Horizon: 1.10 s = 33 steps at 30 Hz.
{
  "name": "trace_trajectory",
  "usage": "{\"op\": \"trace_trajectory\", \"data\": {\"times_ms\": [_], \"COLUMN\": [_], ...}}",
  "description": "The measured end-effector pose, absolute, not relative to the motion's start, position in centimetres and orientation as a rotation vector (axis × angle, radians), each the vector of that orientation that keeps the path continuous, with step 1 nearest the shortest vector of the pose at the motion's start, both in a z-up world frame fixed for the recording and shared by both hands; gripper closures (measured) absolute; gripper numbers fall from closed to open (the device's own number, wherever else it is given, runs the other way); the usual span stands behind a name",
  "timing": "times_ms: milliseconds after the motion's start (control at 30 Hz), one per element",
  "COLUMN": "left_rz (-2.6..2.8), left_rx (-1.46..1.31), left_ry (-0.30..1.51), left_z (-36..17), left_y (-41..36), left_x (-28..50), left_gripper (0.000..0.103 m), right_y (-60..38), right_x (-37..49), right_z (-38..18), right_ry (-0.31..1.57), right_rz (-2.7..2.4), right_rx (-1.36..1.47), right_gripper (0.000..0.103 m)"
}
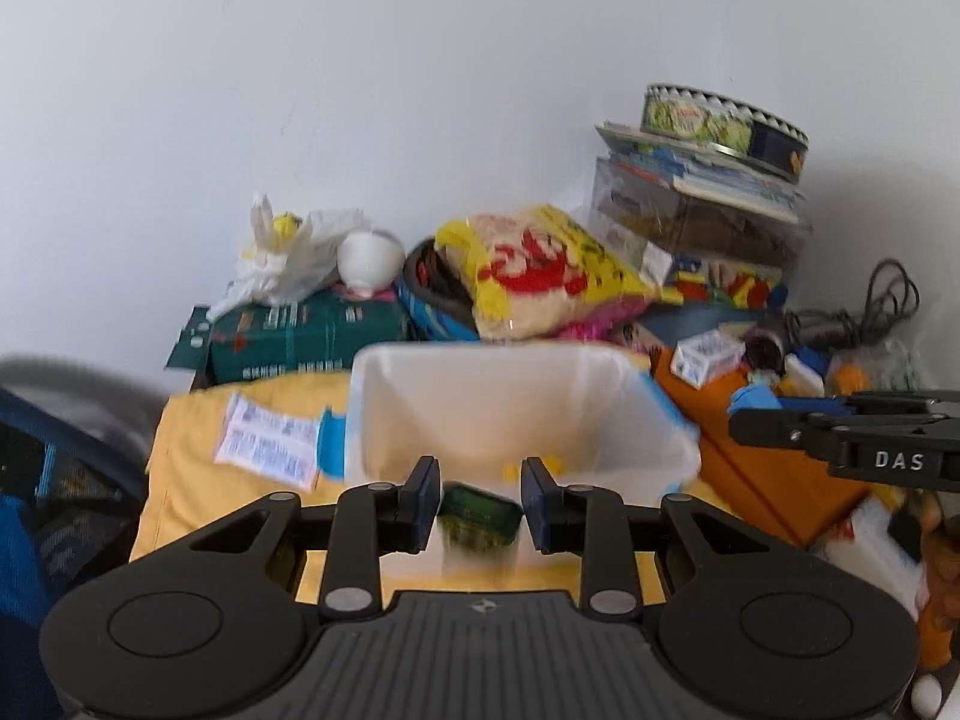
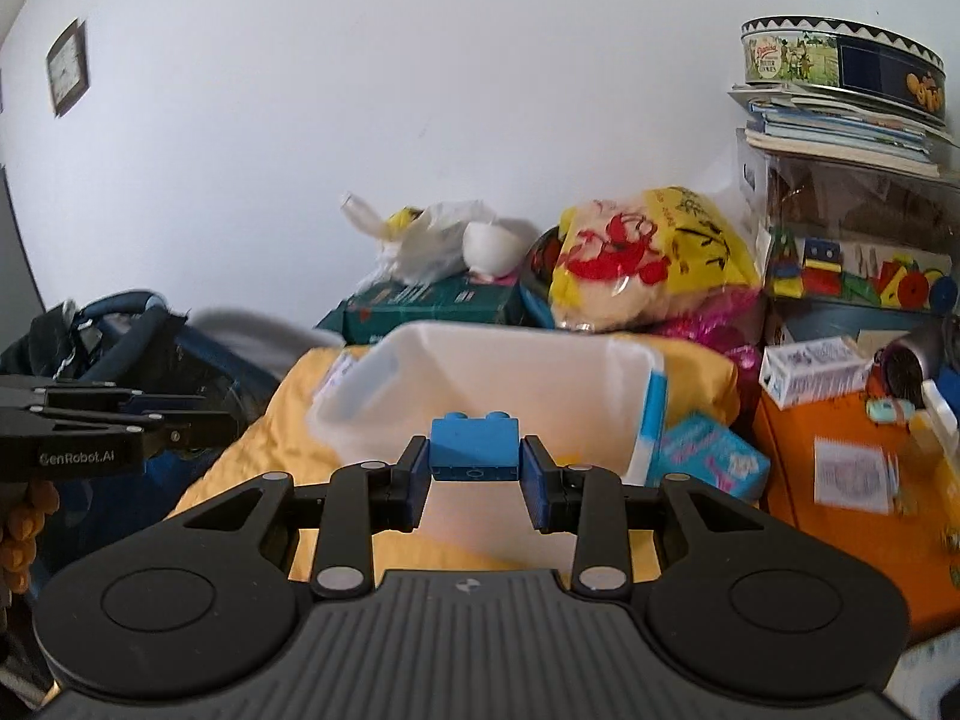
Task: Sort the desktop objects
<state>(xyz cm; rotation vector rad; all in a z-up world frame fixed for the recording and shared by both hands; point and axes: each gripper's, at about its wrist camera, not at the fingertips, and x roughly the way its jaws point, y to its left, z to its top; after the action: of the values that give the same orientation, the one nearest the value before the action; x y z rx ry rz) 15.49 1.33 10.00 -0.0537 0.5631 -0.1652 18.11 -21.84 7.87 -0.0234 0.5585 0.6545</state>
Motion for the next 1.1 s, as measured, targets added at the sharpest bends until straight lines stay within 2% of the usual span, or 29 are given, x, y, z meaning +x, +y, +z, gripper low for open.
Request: {"op": "trace_trajectory", "data": {"times_ms": [100, 133, 167, 200, 233, 300, 333, 367, 400, 433, 533, 600, 667, 733, 900, 933, 1000, 1033, 1100], "left_rz": [-0.168, -0.175, -0.172, -0.168, -0.166, -0.157, -0.158, -0.156, -0.157, -0.161, -0.185, -0.128, -0.091, -0.056, -0.023, -0.037, -0.06, -0.058, -0.062], "left_rx": [-0.074, -0.068, -0.065, -0.076, -0.086, -0.091, -0.082, -0.068, -0.052, -0.039, 0.01, 0.065, 0.078, 0.074, 0.036, 0.032, 0.034, 0.035, 0.04], "left_ry": [0.553, 0.559, 0.568, 0.571, 0.572, 0.557, 0.544, 0.537, 0.543, 0.554, 0.607, 0.677, 0.739, 0.779, 0.814, 0.814, 0.853, 0.844, 0.842], "left_z": [10.6, 10.5, 10.4, 10.4, 10.4, 10.5, 10.5, 10.3, 9.7, 8.7, 4.2, 0.4, -3.2, -5.9, -8.8, -8.9, -9.6, -9.6, -9.4], "left_y": [1.2, 1.1, 1.0, 1.0, 1.1, 1.3, 1.5, 1.6, 1.7, 1.9, 2.9, 3.4, 4.1, 4.7, 4.9, 4.8, 4.4, 4.4, 4.1], "left_x": [17.4, 18.0, 18.8, 19.4, 19.7, 19.5, 19.0, 18.4, 17.6, 16.5, 13.1, 11.5, 10.7, 10.6, 12.1, 12.4, 13.2, 13.2, 13.1], "left_gripper": [0.07, 0.075, 0.085, 0.089, 0.092, 0.091, 0.085, 0.067, 0.054, 0.033, 0.032, 0.033, 0.039, 0.039, 0.039, 0.043, 0.064, 0.07, 0.074], "right_y": [-21.5, -21.5, -21.4, -21.2, -21.1, -20.9, -20.9, -20.9, -21.0, -21.1, -21.4, -21.7, -22.0, -22.2, -22.4, -22.3, -22.1, -22.1, -22.1], "right_x": [20.7, 21.3, 22.0, 22.6, 23.2, 23.9, 23.9, 23.7, 23.3, 22.7, 19.7, 17.9, 16.0, 14.3, 11.7, 11.4, 10.9, 10.7, 10.4], "right_z": [8.7, 8.9, 8.9, 8.9, 8.8, 8.9, 8.9, 9.0, 8.9, 8.8, 7.9, 6.7, 5.2, 3.6, 0.9, 0.7, 0.5, 0.5, 0.6], "right_ry": [0.579, 0.586, 0.592, 0.593, 0.595, 0.594, 0.586, 0.581, 0.578, 0.574, 0.556, 0.57, 0.595, 0.629, 0.719, 0.726, 0.733, 0.735, 0.733], "right_rz": [0.639, 0.635, 0.631, 0.623, 0.613, 0.609, 0.607, 0.613, 0.627, 0.64, 0.676, 0.695, 0.7, 0.707, 0.711, 0.713, 0.714, 0.715, 0.715], "right_rx": [0.011, 0.024, 0.028, 0.017, 0.006, 0.002, -0.003, -0.003, 0.0, -0.001, -0.044, -0.06, -0.071, -0.08, -0.087, -0.093, -0.103, -0.106, -0.104], "right_gripper": [0.067, 0.067, 0.067, 0.067, 0.067, 0.068, 0.068, 0.068, 0.068, 0.068, 0.068, 0.068, 0.068, 0.068, 0.068, 0.067, 0.067, 0.067, 0.067]}}
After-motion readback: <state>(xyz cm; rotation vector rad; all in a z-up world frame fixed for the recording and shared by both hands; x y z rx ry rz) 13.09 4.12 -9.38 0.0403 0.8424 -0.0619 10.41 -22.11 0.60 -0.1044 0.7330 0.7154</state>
